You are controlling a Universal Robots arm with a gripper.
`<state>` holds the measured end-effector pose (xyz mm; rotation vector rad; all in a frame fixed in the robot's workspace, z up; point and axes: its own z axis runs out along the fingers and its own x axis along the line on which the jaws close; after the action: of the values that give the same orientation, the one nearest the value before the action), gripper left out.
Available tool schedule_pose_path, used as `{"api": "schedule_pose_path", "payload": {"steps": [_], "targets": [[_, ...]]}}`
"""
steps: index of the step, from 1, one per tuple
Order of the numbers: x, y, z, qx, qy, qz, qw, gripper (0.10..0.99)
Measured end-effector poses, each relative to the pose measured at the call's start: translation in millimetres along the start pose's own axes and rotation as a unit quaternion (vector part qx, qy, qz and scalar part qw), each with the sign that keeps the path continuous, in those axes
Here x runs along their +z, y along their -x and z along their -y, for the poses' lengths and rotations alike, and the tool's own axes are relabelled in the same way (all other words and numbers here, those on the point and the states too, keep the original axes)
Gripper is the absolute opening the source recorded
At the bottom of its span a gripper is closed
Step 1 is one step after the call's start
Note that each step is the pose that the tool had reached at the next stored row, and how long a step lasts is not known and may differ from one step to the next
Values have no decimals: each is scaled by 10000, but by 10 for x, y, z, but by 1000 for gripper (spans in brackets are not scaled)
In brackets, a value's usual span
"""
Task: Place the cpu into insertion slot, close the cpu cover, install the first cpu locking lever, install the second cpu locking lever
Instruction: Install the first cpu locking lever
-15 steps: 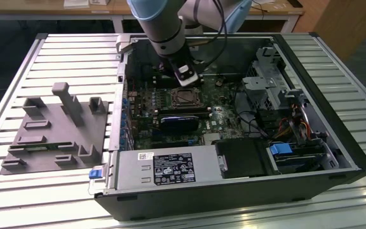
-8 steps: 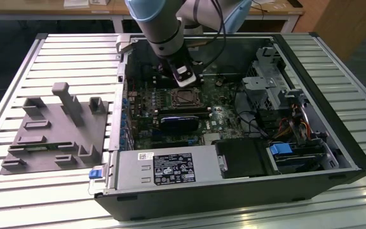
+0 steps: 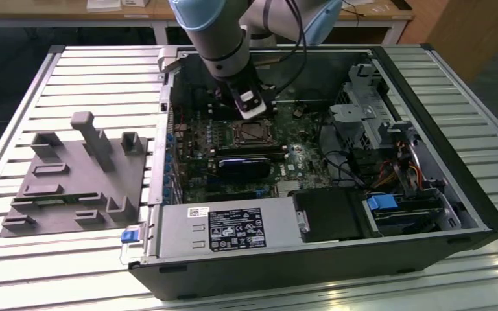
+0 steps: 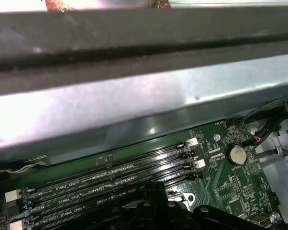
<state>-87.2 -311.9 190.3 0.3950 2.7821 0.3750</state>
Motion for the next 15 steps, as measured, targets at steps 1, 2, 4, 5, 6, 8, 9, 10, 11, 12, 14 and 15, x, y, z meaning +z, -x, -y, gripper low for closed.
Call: {"api": "schedule_pose_path", "payload": {"steps": [1,2,4,5,6,8,9,10,11,12,14,15], "targets": [[3,-1,1,-1,-5,1,10000,102],[6,-2,2,-1,-10,3,10000,102],[13,-4,4,-3,-22,6,10000,102],[16,-5,5,-5,-30,8,10000,102],[19,-6,6,-7,-38,10,10000,102],[25,-8,8,-11,-54,15,10000,102],[28,-9,10,-11,-61,16,10000,102],[33,-10,11,-12,-63,17,10000,102],[40,-12,13,-11,-61,18,10000,102],[45,-13,14,-10,-61,18,10000,102],[52,-16,18,-8,-65,18,10000,102],[53,-16,18,-8,-66,18,10000,102]]}}
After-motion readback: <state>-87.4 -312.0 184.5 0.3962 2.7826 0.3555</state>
